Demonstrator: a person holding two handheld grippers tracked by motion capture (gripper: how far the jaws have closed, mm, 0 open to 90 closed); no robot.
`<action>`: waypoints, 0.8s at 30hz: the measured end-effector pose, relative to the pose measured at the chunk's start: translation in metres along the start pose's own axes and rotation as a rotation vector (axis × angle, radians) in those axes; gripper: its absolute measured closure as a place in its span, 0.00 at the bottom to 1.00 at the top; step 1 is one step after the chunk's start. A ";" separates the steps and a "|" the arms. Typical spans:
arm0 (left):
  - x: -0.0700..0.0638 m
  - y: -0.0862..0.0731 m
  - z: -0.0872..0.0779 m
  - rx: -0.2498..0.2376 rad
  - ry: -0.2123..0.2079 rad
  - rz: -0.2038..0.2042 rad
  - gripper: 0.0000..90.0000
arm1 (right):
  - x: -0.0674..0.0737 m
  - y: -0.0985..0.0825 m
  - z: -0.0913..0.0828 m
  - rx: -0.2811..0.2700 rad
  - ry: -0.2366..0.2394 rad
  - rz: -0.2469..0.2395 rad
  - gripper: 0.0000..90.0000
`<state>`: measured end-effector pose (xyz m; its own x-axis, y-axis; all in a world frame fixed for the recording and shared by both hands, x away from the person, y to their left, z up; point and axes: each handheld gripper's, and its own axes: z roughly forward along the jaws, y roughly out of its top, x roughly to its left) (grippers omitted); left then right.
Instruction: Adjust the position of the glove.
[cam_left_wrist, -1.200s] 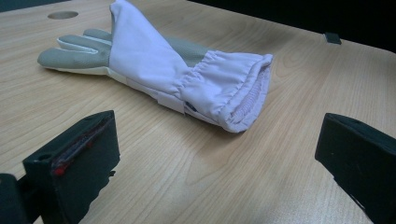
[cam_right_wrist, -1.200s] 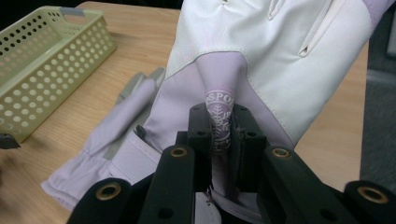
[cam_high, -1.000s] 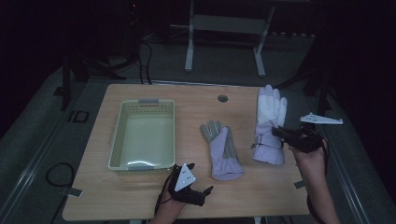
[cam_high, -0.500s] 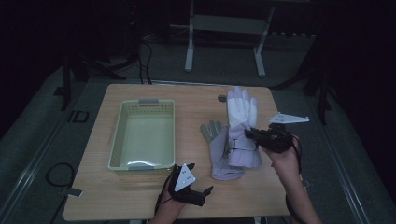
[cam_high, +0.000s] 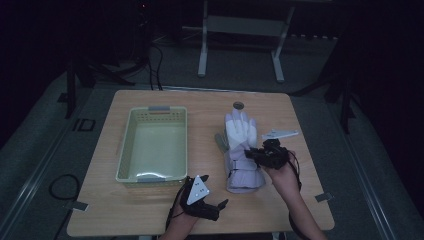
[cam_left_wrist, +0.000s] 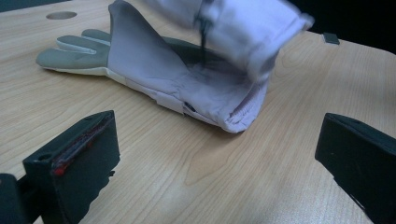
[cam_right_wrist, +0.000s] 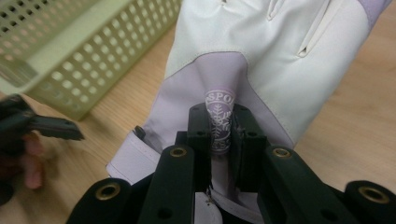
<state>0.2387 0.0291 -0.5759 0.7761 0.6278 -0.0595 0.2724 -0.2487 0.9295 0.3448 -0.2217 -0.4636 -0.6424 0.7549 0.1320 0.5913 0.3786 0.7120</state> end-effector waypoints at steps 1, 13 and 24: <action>0.000 0.000 0.000 0.000 0.000 0.000 0.00 | -0.002 -0.002 0.005 0.010 0.008 0.011 0.89; 0.000 0.000 0.000 0.002 -0.003 -0.001 0.00 | -0.011 -0.020 0.050 0.100 -0.013 0.066 0.87; 0.001 0.000 0.000 -0.005 -0.009 -0.012 0.00 | -0.016 -0.017 0.025 -0.011 -0.011 0.067 0.43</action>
<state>0.2396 0.0300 -0.5760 0.7779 0.6241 -0.0735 0.2785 -0.2375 0.9306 0.3573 -0.2273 -0.4950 -0.5958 0.7844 0.1724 0.6279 0.3210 0.7090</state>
